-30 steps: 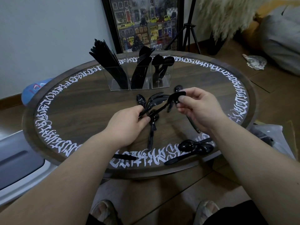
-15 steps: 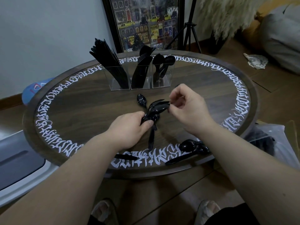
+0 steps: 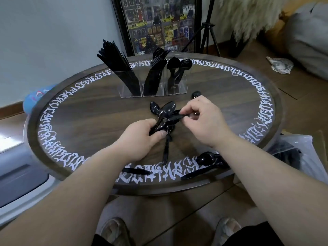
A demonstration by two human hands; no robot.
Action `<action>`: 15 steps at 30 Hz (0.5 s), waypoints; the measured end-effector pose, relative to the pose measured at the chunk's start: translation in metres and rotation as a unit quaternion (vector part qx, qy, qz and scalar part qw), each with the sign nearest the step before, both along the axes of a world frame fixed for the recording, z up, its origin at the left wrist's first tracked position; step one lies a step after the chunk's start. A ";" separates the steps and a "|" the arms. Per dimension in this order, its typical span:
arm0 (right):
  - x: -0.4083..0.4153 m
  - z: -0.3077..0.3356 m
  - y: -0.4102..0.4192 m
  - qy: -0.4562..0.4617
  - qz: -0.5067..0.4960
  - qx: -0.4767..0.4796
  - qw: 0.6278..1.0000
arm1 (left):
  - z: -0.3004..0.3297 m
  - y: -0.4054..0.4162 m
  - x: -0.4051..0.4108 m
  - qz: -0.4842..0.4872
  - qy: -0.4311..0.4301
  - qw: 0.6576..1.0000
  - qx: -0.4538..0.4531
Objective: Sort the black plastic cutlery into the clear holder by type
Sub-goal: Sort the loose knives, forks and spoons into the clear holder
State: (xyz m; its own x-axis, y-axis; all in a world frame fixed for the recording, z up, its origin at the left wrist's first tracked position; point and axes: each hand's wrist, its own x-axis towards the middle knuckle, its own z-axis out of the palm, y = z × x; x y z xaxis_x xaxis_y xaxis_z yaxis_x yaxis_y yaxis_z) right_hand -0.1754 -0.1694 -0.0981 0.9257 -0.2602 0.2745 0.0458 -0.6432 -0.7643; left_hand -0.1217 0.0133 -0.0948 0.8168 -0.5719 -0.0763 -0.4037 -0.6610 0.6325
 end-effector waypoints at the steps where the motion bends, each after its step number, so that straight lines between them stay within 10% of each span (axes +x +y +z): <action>1: 0.000 -0.001 -0.001 0.006 -0.007 0.016 1.000 | -0.001 0.000 0.000 0.001 -0.006 1.000 0.002; 15: -0.001 0.006 0.000 0.056 0.032 0.298 0.952 | -0.001 -0.001 -0.001 -0.005 0.033 0.999 -0.022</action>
State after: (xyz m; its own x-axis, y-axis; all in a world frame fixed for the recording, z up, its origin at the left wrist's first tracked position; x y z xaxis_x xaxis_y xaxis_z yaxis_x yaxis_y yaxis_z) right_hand -0.1769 -0.1694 -0.0924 0.9598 -0.2807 -0.0050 -0.0321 -0.0920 -0.9952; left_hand -0.1223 0.0122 -0.0955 0.8055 -0.5834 -0.1041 -0.3660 -0.6279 0.6869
